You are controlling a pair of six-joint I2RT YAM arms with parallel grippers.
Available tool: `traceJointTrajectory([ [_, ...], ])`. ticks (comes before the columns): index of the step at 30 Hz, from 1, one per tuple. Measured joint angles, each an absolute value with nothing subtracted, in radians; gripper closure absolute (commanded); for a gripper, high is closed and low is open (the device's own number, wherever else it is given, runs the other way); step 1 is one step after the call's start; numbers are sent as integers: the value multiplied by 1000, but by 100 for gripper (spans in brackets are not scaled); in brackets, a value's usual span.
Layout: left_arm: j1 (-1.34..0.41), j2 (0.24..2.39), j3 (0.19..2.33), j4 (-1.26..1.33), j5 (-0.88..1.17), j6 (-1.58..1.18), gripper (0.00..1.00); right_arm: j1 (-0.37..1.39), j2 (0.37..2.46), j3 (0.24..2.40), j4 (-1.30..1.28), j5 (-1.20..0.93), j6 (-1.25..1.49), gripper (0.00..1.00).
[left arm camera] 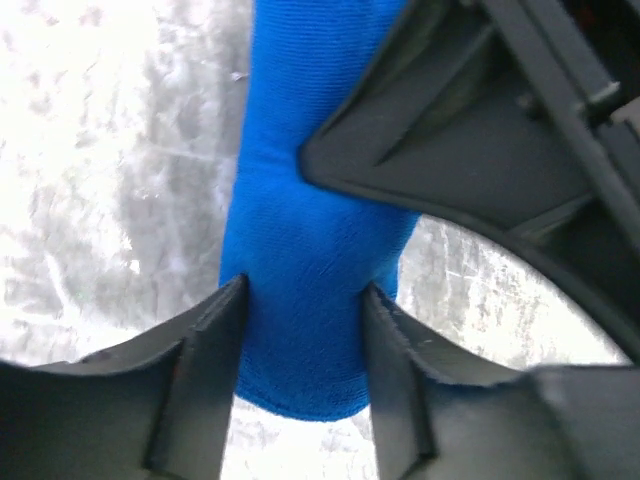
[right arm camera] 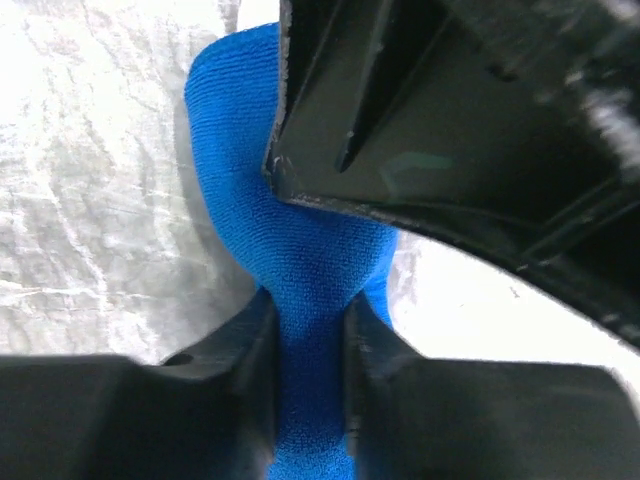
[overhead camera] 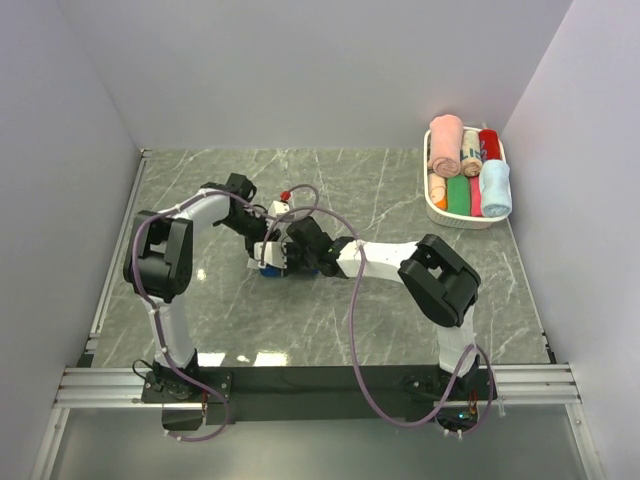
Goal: Roll the towels
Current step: Place the rolled towel into the container
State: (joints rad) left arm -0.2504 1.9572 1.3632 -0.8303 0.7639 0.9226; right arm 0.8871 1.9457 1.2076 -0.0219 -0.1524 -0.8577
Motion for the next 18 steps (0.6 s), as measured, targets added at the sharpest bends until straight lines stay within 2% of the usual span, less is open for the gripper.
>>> traceJointTrajectory([
  [3,-226,1959,1373,-834,772,898,39,885,1947,1214,-37,-163,-878,98],
  [4,-217,1959,1375,-835,774,891,34,885,1947,1213,-38,-166,-879,100],
  [8,-158,1951,1375,-835,791,843,26,885,1944,1211,-46,-171,-881,100],
  [9,-139,1943,1375,-834,789,830,9,884,1943,1211,-49,-173,-877,100],
  [10,-122,1932,1375,-830,786,824,1,883,1939,1211,-56,-175,-867,100],
  [18,-22,1680,1363,-662,709,670,1,819,1917,1295,-266,-238,-627,100],
])
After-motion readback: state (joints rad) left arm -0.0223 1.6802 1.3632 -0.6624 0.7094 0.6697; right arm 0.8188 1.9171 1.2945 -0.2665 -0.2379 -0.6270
